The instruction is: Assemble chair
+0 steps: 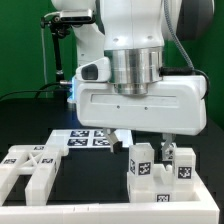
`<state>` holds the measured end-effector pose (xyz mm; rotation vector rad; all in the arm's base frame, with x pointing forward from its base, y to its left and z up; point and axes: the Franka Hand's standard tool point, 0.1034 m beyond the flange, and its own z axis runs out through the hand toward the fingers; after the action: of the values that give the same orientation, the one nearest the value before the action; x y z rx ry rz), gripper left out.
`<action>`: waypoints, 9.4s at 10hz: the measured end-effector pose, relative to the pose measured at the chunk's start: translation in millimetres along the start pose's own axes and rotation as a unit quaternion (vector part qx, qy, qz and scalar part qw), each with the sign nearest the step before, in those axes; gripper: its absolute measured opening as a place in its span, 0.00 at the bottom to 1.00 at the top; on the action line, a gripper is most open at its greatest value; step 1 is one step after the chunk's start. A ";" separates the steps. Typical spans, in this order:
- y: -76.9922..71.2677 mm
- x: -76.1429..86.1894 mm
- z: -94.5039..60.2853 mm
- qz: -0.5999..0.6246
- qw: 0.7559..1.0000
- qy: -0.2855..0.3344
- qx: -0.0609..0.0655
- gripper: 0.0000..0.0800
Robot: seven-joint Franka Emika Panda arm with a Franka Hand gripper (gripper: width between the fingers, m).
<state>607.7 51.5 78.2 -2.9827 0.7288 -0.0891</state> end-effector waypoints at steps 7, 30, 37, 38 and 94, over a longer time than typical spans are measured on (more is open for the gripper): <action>0.3 3.0 0.3 -0.240 0.971 0.004 -0.014 0.57; -11.3 -2.8 3.9 0.386 0.923 0.001 0.001 0.55; -8.1 -2.2 6.2 0.130 0.991 0.004 -0.008 0.81; -8.4 -1.5 5.8 0.084 0.996 0.004 -0.007 0.81; -0.8 -6.9 -0.2 -0.309 0.951 0.023 -0.014 0.81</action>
Offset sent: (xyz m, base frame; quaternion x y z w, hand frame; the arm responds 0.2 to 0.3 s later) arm 0.0166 0.0105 -0.0015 0.0050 -0.0066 -0.3099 0.9507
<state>601.9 55.4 78.2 -3.1174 -0.2303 -0.1794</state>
